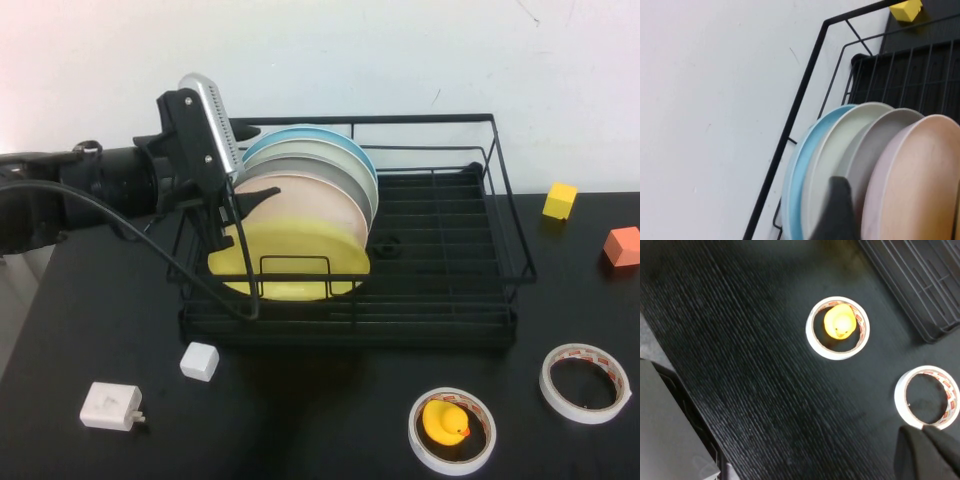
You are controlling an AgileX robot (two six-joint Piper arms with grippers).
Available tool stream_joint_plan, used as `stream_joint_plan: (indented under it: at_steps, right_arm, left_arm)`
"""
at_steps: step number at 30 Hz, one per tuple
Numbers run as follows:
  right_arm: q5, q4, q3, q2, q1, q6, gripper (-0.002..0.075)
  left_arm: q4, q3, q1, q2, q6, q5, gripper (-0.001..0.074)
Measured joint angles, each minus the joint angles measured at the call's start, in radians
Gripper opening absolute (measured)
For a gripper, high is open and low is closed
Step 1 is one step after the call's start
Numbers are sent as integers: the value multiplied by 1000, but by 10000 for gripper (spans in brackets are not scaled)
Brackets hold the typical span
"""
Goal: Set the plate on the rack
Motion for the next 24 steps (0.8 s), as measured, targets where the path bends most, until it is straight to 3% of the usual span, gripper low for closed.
stream_joint_plan:
  at_steps: [2, 5, 11, 14, 19, 24]
  right_arm:
    - [0, 2, 0, -2, 0, 0, 0]
    - [0, 2, 0, -2, 0, 0, 0]
    - [0, 2, 0, -2, 0, 2, 0]
    - [0, 2, 0, -2, 0, 2, 0]
    - [0, -3, 2, -2, 0, 2, 0]
    - [-23, -65, 63, -38, 0, 6, 0]
  left_arm:
    - [0, 0, 0, 0, -20, 11, 508]
    - [2, 0, -1, -22, -58, 31, 443]
    - [3, 0, -1, -161, -169, 17, 175]
    - [3, 0, -1, -258, -337, -54, 52]
    - [0, 12, -1, -422, -843, -254, 7]
    - [15, 117, -1, -570, -1004, -299, 1]
